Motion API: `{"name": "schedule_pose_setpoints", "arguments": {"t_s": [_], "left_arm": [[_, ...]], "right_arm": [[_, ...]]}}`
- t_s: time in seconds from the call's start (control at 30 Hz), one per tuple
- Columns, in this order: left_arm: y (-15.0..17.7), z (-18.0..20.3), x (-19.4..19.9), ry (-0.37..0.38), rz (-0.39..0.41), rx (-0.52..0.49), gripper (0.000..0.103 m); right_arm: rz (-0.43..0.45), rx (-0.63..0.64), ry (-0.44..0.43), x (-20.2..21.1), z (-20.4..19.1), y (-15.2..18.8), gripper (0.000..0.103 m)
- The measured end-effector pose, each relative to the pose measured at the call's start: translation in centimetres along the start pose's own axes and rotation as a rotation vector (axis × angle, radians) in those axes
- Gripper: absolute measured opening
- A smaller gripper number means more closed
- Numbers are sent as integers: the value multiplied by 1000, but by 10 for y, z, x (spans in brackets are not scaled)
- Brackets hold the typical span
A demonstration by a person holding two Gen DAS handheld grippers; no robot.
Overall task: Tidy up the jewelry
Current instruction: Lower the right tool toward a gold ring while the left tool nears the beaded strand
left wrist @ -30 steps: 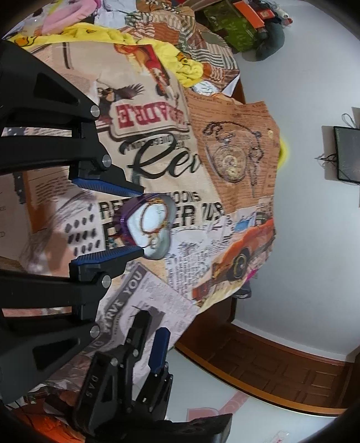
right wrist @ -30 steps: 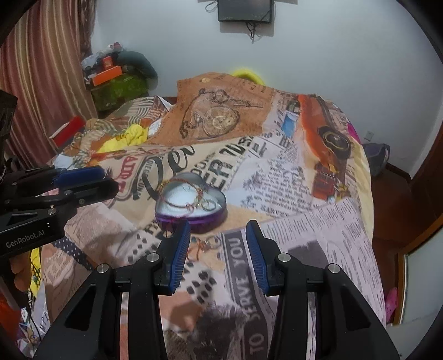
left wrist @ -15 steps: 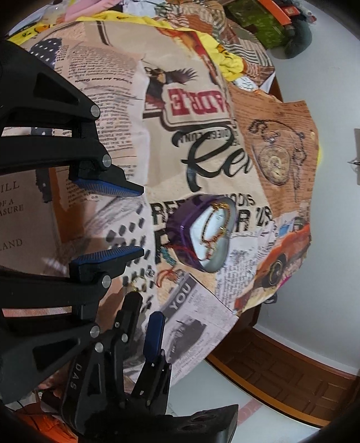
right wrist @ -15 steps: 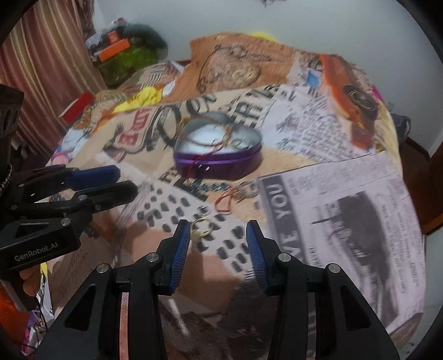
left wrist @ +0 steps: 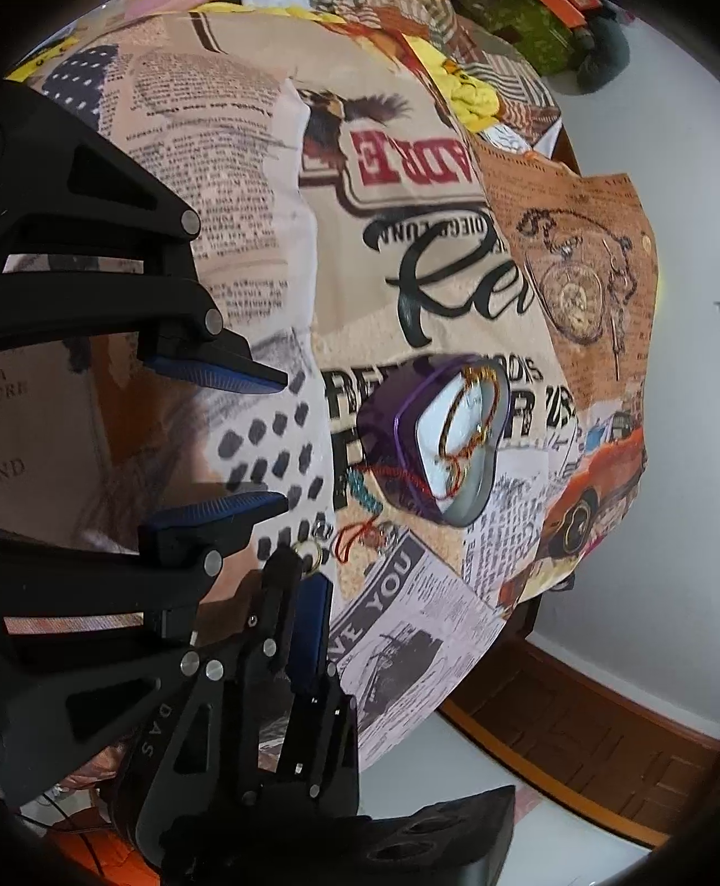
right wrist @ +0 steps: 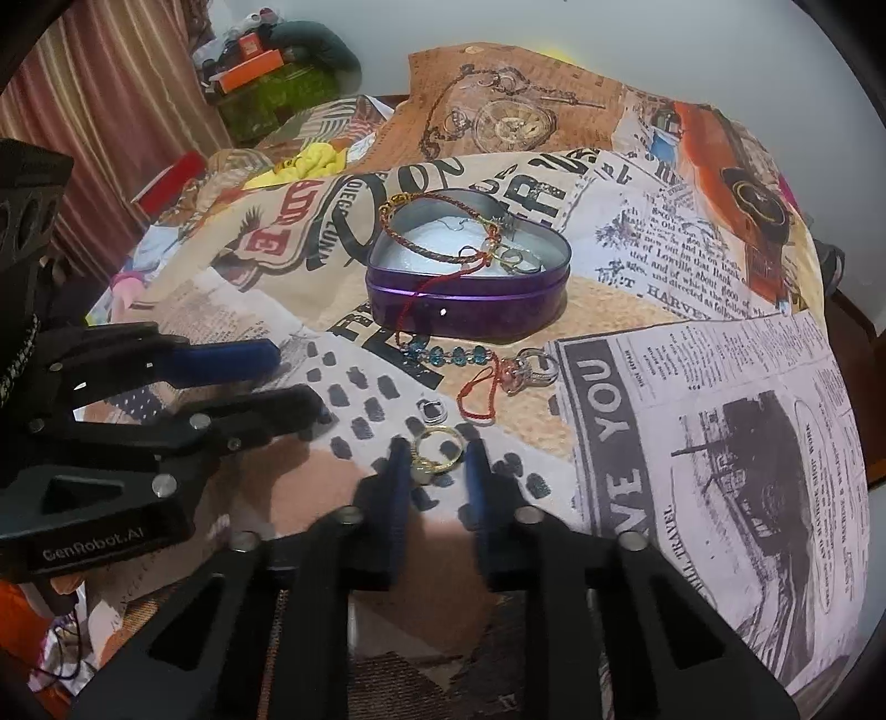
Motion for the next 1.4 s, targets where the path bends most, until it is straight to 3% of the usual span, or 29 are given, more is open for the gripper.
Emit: {"name": "schedule_pose_setpoints", "arguments": {"t_s": [0.13, 0.2, 0.27, 0.57, 0.7, 0.8, 0.87, 0.93, 1.07, 1.4], "left_arm": [[-5, 10, -6, 17, -7, -27, 36], [-8, 14, -8, 18, -8, -41, 36], [-11, 18, -12, 23, -10, -49, 36], [-22, 33, -30, 15, -28, -113, 23], [-25, 36, -34, 20, -27, -121, 19], [-26, 36, -38, 23, -26, -120, 12], [-27, 34, -40, 23, -25, -116, 8], [-27, 34, -41, 25, -22, -116, 8], [-27, 35, -38, 20, -11, -118, 8], [-22, 18, -23, 4, 24, -72, 7]], "right_arm": [[29, 8, 7, 5, 3, -4, 15], [43, -9, 2, 9, 10, -6, 7], [59, -38, 1, 13, 19, -10, 7], [103, -96, 11, 25, 51, -16, 7], [78, -126, -6, 22, 59, -15, 7], [43, -152, -41, 18, 60, -13, 13], [36, -147, -48, 16, 59, -12, 30], [47, -135, -43, 16, 57, -12, 35], [43, -107, -52, 13, 49, -14, 35], [30, 29, 25, -12, 33, -19, 32]]}}
Point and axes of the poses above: each gripper's, at about its wrist camera, not at the fingertips, and x roughly against the way its jaws point, z to its right, y to its underside, the point moved 9 cm from there along -x, roughly the way its jaws point, and after that the axes turned 13 degrees about -x, right-handed, at the moved point
